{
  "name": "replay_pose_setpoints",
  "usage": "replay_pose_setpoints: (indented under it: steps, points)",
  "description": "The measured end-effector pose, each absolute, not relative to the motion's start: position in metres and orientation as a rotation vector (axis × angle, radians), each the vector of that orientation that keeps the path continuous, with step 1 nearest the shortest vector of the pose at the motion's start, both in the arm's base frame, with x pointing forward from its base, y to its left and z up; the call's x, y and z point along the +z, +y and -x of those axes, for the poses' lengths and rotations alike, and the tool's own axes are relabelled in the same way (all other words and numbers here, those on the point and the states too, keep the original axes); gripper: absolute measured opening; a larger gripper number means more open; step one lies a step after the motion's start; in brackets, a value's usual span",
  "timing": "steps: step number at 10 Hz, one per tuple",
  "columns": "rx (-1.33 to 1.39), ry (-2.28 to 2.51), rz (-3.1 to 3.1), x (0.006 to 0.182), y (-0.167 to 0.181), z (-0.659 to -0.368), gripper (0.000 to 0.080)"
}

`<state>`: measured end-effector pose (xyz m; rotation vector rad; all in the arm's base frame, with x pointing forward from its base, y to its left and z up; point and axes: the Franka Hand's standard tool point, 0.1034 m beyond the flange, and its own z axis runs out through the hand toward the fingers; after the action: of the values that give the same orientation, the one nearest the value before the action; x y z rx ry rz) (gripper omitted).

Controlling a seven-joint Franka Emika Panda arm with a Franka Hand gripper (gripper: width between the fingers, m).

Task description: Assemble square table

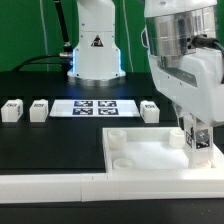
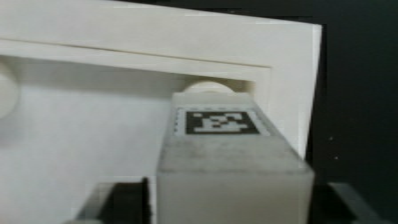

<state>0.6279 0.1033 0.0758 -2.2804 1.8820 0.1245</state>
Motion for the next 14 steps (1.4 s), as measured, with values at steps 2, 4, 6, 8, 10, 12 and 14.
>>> replay_pose_setpoints:
  steps: [2,4,6,8,10,12,14]
  points:
    - [0.092,1.533,2.55,0.0788,0.1176,-0.6267,0.0612]
    - [0.076,1.386,2.628,0.0783,0.1156,-0.627,0.0642]
    - [0.057,1.181,2.729,0.0782,0.1154,-0.6268,0.0647]
    - [0.013,0.786,2.886,0.0786,0.1163,-0.6276,0.0649]
    - [-0.02,0.453,2.964,0.08,0.1122,-0.6298,0.0649]
    - [-0.029,0.336,2.978,0.0798,0.1108,-0.6301,0.0649]
    - [-0.025,0.387,2.971,0.0797,0.111,-0.63,0.0554]
